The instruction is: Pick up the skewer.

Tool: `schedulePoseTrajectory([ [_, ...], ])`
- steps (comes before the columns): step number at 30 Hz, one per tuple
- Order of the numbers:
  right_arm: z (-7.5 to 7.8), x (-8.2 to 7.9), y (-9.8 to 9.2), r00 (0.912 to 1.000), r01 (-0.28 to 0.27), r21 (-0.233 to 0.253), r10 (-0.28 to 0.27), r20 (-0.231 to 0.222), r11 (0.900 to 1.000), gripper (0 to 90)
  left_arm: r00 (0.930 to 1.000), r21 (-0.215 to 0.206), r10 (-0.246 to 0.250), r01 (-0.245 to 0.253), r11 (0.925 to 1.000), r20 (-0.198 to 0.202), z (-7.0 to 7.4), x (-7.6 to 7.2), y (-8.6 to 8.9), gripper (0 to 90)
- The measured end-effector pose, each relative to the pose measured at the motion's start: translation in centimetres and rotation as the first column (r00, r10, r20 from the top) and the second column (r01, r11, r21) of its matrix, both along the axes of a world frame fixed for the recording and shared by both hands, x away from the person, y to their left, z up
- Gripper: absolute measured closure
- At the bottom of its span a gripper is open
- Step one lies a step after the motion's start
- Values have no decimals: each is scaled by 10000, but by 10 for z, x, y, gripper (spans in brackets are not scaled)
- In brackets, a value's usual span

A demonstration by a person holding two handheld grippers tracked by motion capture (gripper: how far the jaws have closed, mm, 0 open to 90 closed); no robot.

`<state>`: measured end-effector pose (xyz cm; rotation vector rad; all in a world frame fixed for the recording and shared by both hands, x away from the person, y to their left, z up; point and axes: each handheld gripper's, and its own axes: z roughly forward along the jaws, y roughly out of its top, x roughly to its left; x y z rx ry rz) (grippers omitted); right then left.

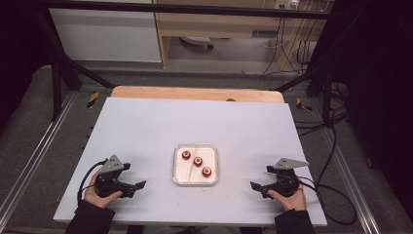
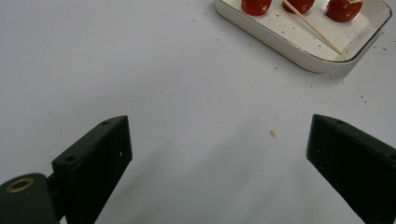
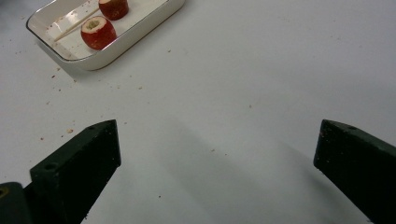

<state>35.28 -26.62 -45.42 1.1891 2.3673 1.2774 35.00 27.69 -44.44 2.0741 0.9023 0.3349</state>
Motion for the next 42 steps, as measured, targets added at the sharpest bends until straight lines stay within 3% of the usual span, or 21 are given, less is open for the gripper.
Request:
schedulePoseTrajectory([
  [25,0,-1,1,10000,-32,126,32,-9,9999,10,9996,29,-276,276,9996,-35,5,0,-17,68],
  [36,0,-1,2,10000,-78,60,79,-32,10000,9,9995,85,-323,323,9994,1,9,0,-34,88],
  [42,0,0,2,9999,-117,40,117,-1,9999,10,9992,62,-411,411,9991,23,15,0,-47,142],
])
